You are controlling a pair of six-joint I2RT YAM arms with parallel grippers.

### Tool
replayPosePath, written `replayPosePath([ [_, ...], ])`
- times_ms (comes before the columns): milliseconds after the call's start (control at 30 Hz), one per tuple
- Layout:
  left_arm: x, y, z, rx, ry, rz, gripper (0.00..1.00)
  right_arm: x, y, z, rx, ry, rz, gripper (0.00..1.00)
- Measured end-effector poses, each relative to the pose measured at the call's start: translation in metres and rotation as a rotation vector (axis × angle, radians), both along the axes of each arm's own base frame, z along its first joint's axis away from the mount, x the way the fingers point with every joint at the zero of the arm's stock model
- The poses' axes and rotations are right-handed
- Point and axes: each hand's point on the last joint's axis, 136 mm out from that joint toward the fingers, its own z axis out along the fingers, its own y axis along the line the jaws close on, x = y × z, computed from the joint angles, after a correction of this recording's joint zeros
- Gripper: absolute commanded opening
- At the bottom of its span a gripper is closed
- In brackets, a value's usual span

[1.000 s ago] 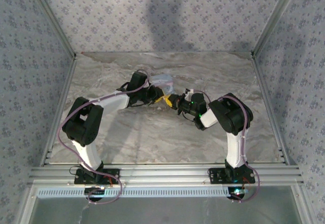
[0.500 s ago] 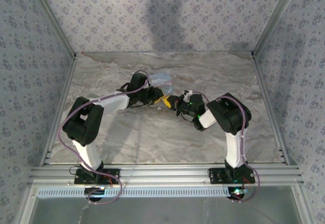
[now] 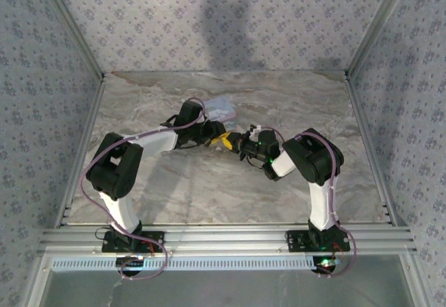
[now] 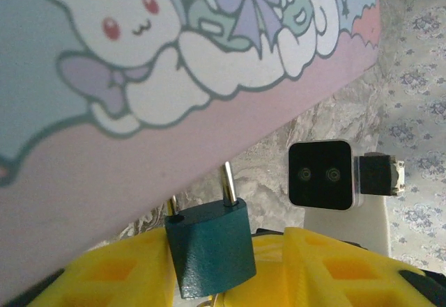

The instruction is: Unlock a padlock with a key

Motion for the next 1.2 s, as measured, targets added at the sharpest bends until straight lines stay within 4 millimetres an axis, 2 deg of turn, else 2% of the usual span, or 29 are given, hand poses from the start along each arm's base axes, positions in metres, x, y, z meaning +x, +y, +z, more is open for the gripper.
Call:
replayPosePath([
  [233, -0.014, 0.005, -0.010, 0.004, 0.033, -0.015, 0.52, -0.010, -0.006, -0.016, -0.029, 0.047, 0.001, 0.00],
  [667, -0.016, 0.011, -0.015, 0.020, 0.049, -0.014, 0.53, -0.012, -0.019, -0.042, -0.151, 0.032, 0.038, 0.00],
  [1033, -0.017, 0.011, -0.016, 0.016, 0.056, -0.007, 0.54, -0.010, -0.024, -0.042, -0.236, -0.065, 0.094, 0.00],
  [1200, -0.015, 0.012, -0.016, 0.013, 0.055, -0.001, 0.47, -0.009, -0.022, -0.043, -0.286, -0.099, 0.136, 0.00],
])
